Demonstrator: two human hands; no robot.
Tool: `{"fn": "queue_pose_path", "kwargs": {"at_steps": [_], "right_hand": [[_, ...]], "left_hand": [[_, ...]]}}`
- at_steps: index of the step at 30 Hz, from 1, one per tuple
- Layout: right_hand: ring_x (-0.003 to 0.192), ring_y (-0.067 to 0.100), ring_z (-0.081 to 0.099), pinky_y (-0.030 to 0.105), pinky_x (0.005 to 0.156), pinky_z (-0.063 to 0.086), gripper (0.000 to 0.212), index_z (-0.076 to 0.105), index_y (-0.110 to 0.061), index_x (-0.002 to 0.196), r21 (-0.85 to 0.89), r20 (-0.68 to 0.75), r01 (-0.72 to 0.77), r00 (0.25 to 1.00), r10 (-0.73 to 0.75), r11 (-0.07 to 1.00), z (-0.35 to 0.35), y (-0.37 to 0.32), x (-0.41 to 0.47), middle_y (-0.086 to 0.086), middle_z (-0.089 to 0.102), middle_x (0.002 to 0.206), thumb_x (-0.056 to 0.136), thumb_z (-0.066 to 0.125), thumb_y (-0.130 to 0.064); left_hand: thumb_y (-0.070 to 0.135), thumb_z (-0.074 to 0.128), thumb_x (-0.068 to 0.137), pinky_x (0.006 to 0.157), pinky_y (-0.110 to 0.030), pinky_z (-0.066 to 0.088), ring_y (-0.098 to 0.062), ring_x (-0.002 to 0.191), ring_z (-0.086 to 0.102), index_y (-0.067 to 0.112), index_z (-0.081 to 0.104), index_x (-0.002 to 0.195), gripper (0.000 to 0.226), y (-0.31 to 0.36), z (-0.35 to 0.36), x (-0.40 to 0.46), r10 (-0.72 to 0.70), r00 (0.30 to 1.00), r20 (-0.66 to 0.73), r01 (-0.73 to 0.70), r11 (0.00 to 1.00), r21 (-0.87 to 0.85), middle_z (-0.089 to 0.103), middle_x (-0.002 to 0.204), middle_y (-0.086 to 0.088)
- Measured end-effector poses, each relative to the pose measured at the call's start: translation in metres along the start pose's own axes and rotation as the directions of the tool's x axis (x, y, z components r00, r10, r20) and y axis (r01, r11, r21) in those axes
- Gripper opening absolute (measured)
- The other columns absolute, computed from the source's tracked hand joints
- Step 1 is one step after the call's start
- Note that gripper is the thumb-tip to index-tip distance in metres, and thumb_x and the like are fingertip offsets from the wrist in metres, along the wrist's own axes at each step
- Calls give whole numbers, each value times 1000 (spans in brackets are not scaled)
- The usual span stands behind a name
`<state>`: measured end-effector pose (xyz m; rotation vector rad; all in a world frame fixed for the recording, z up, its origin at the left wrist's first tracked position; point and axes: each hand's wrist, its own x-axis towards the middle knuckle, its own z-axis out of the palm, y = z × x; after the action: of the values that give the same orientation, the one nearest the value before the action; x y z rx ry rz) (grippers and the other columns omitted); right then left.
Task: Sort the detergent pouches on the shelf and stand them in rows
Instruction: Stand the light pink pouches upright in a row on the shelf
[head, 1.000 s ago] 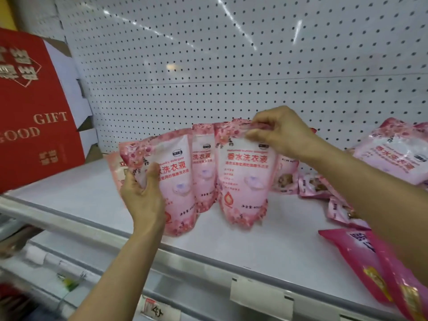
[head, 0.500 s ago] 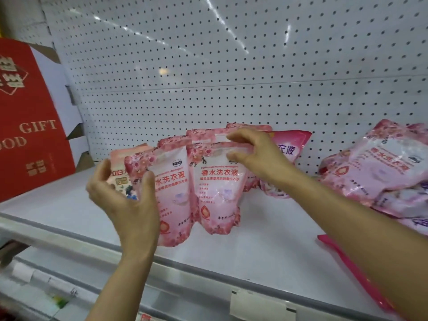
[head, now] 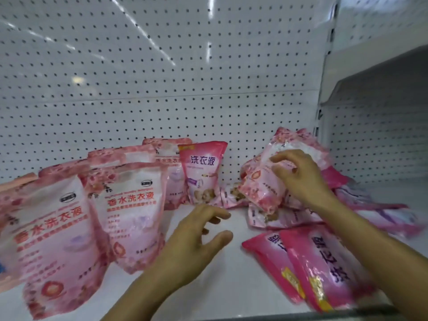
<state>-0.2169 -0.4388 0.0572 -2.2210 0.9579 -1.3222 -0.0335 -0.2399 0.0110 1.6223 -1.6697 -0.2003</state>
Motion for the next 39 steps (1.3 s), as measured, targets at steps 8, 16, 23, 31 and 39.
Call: {"fn": "queue_pose_path", "kwargs": {"at_steps": [8,16,23,31,39], "right_hand": [[83,27,67,34,71,53,27,65,-5,108,-79,42,-337,939,341,938,-57,65,73,14,69,105,87,69,-21],[46,8,56,28,43,53,15,66,-12,77,141,286,66,953,-104,988,-53,12,85,2,63,69,91,65,-17],[58,23,65,39,49,58,18,65,-12,74,269,389,213,868,-308,939,-31,-33,89,3,62,67,91,65,-17],[85,9,68,25,74,52,5,69,-22,89,72,369,115,920,-133,991,-37,30,94,-8,71,91,92,64,-21],[106,34,53,42,83,48,61,47,-9,126,-573,119,-145,959,257,807,-61,98,95,15,56,121,80,73,-39]], "left_hand": [[32,63,94,97,-16,36,-3,127,46,27,41,145,56,31,54,99,-115,993,33,118,988,-97,48,143,11],[35,70,88,114,-27,21,-15,143,28,22,25,152,79,65,31,156,47,927,-372,12,988,155,28,158,1],[48,73,81,79,-39,54,-21,80,68,22,72,87,27,100,-43,171,-76,992,-105,124,793,597,71,78,2],[47,67,88,70,-38,56,-21,76,68,18,72,88,29,66,-80,144,-203,971,-125,229,654,721,73,80,0],[41,49,100,95,-38,40,-24,84,64,26,69,102,25,33,-104,141,-192,955,-225,275,293,916,69,92,2]]}}
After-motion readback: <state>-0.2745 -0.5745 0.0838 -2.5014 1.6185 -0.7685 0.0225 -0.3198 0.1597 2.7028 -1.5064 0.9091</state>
